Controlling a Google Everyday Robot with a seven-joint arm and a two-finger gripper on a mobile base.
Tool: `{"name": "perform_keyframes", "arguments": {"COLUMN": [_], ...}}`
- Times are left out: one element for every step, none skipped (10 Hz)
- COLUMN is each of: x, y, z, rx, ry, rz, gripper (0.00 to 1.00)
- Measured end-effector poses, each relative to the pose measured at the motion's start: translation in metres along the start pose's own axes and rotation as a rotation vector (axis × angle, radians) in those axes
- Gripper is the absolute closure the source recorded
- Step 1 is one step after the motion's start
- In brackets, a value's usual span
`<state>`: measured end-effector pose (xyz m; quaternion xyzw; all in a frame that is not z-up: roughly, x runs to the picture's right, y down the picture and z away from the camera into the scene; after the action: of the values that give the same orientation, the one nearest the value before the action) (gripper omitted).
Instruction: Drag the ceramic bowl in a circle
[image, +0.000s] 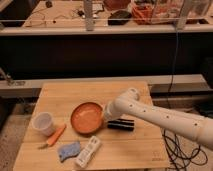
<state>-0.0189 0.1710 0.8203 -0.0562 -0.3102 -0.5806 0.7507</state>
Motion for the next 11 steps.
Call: {"name": "perform_keyframes", "arguments": {"x": [-0.004,-0.002,0.003,0.014,0.023,0.034,0.050,0.063,0.073,0.086,0.098], "y": [-0.011,-0.017,-0.021,-0.030,-0.038,-0.042,-0.046,-0.050,-0.054,-0.053,-0.049], "z": [0.004,0.005,0.006,0.011,0.016,0.020,0.026,0.032,0.036,0.039,0.039], "rx": [0.001,0.005,0.008,0.013,0.017,0.018,0.016,0.013,0.012,0.007,-0.001], "ry": [-0.007,-0.009,-0.009,-0.010,-0.013,-0.015,-0.018,-0.022,-0.023,-0.019,-0.010], "rz": [-0.028,-0.044,-0.053,-0.067,-0.075,-0.077,-0.077,-0.077,-0.078,-0.067,-0.046], "gripper": [1.00,1.00,1.00,1.00,1.00,1.00,1.00,1.00,1.00,1.00,1.00]}}
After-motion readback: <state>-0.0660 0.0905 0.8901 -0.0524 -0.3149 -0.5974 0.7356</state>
